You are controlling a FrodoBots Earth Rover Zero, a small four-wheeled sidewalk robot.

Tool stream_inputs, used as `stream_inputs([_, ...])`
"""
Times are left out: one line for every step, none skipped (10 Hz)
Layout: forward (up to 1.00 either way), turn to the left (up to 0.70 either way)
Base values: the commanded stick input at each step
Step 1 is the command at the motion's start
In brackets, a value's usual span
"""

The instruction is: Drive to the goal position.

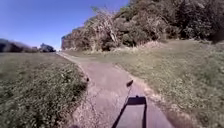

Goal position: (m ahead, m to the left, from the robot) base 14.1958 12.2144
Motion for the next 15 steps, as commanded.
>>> stream_inputs([0.70,0.02])
stream_inputs([0.70,0.03])
stream_inputs([0.70,0.03])
stream_inputs([0.70,0.03])
stream_inputs([0.70,0.03])
stream_inputs([0.70,0.03])
stream_inputs([0.70,0.03])
stream_inputs([0.70,0.03])
stream_inputs([0.70,0.03])
stream_inputs([0.70,0.03])
stream_inputs([0.70,0.03])
stream_inputs([0.70,0.03])
stream_inputs([0.70,0.03])
stream_inputs([0.70,0.03])
stream_inputs([0.70,0.03])
